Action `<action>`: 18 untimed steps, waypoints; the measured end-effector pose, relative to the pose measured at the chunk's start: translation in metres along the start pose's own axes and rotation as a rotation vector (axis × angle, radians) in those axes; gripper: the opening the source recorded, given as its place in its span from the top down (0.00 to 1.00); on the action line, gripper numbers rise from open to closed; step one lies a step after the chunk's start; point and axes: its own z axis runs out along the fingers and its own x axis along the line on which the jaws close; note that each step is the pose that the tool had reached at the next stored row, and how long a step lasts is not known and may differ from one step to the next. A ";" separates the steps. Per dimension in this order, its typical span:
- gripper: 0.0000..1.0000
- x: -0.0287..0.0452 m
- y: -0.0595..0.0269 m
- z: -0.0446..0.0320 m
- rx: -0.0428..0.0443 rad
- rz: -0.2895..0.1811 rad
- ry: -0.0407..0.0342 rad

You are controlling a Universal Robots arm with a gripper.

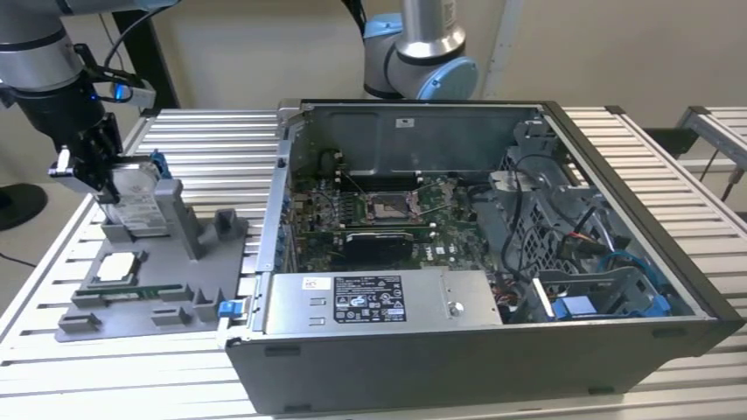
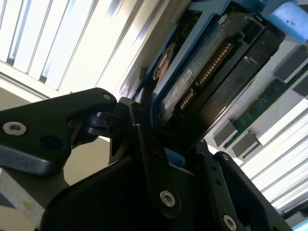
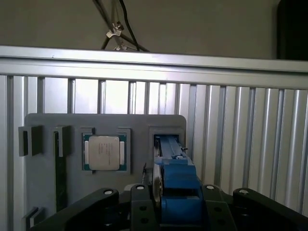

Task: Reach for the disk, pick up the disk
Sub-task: 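Pick up the disk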

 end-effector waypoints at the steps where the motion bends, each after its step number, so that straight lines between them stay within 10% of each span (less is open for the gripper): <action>1: 1.00 0.0000 0.0000 0.0000 0.0000 0.000 -0.0001; 18: 1.00 -0.0001 0.0001 -0.0030 0.0000 0.000 -0.0007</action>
